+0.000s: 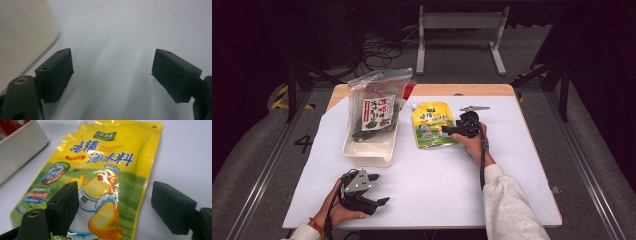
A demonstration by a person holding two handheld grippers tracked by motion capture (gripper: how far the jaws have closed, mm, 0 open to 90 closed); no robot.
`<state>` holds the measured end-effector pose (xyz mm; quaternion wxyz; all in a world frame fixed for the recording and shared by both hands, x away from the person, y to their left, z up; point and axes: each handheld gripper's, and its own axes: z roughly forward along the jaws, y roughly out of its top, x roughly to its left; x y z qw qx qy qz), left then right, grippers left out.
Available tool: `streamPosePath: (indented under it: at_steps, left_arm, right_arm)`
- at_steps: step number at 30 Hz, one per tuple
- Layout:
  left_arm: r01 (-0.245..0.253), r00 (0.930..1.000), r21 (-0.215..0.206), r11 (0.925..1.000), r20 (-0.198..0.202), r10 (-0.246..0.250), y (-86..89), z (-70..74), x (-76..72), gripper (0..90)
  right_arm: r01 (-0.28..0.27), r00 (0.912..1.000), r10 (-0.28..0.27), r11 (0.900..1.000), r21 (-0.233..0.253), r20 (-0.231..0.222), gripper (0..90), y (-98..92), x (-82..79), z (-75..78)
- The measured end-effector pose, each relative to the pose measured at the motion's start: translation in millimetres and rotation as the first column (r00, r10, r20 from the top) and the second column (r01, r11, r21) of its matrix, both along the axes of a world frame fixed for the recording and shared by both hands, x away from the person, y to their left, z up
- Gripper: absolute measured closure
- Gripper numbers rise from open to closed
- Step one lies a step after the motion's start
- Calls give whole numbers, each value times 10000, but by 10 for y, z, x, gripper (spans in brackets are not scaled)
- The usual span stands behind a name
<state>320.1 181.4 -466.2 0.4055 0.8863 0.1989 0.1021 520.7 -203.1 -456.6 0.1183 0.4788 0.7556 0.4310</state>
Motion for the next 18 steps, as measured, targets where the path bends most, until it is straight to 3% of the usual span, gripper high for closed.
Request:
streamPosePath:
  at_steps: [2, 5, 6, 7, 8, 13, 14, 18]
  left_arm:
    - [29, 10000, -95, 10000, -60, -29, -8, 1, 5, 180]
    - [85, 9999, -21, 10000, -76, -85, -23, 0, 11, 182]
    - [113, 9999, -40, 9999, -76, -113, -28, 0, 14, 183]
    - [122, 9999, -55, 9999, -88, -123, -31, 2, 17, 185]
    - [121, 9999, -62, 9999, -110, -121, -34, 5, 21, 185]
    - [228, 9997, -42, 9997, -110, -229, -53, 6, 22, 187]
    - [276, 9995, -42, 9996, -148, -276, -58, 3, 22, 187]
    - [266, 9994, -160, 9995, -212, -269, -69, 5, 25, 187]
  right_arm:
    - [-371, 9988, 381, 9987, 348, -293, 293, 4, 7, -8]
    - [-460, 9972, 491, 9974, 555, -562, 317, -12, 10, -9]
    - [-525, 9962, 568, 9965, 649, -654, 403, -16, 9, -8]
    - [-770, 9917, 874, 9911, 1089, -946, 449, -22, 12, -15]
    - [-768, 9891, 911, 9895, 1225, -1161, 460, -25, 22, -17]
    - [-863, 9856, 1056, 9857, 1446, -1320, 550, -26, 44, -24]
    - [-935, 9855, 1123, 9849, 1456, -1272, 608, -31, 31, -16]
    - [-1166, 9856, 1309, 9847, 1298, -1072, 678, -28, -8, 11]
